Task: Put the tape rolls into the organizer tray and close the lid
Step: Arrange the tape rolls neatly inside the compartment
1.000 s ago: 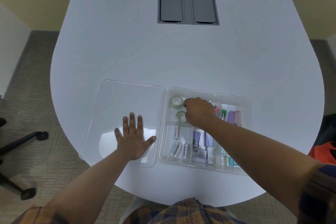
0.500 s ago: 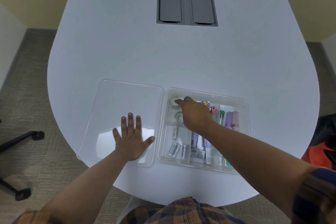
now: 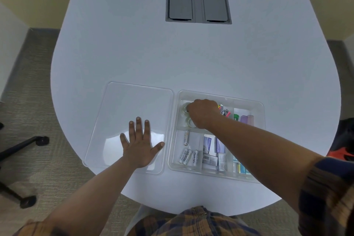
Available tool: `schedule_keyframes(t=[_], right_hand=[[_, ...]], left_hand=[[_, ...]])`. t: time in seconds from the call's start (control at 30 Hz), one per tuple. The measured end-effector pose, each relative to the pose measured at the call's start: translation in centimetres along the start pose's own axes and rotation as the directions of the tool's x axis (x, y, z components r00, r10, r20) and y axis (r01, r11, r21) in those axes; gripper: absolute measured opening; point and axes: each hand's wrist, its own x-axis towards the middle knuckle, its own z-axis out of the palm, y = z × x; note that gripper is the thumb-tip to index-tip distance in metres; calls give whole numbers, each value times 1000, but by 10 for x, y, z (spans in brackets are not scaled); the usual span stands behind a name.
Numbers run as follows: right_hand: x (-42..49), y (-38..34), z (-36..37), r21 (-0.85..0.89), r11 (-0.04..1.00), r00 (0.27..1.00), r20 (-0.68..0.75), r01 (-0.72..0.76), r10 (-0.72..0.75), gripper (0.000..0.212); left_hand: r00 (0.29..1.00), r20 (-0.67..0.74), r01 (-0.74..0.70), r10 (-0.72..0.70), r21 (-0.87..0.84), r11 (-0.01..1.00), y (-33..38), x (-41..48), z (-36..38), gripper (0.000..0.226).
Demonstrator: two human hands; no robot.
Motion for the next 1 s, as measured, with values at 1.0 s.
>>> schedule_keyframes(t=[1.0], right_hand=[[-111,-9,111,202,971,951,-304,129,-63,66]], left_hand=[[982,-178,-74,63,-58,996,30,-38,1,89]])
